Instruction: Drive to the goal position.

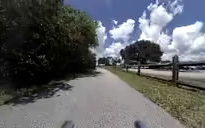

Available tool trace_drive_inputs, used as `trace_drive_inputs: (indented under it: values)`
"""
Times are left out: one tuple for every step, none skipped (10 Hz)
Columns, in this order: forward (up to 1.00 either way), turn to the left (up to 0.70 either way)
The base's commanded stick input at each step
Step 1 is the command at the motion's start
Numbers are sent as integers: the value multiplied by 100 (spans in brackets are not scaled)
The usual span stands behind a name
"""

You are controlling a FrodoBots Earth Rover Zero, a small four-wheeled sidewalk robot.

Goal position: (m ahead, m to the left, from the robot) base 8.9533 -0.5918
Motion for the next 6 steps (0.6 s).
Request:
trace_drive_inputs:
  values:
    - [50, 0]
    - [50, 0]
    - [50, 0]
    - [50, 0]
    - [50, 0]
    - [50, 0]
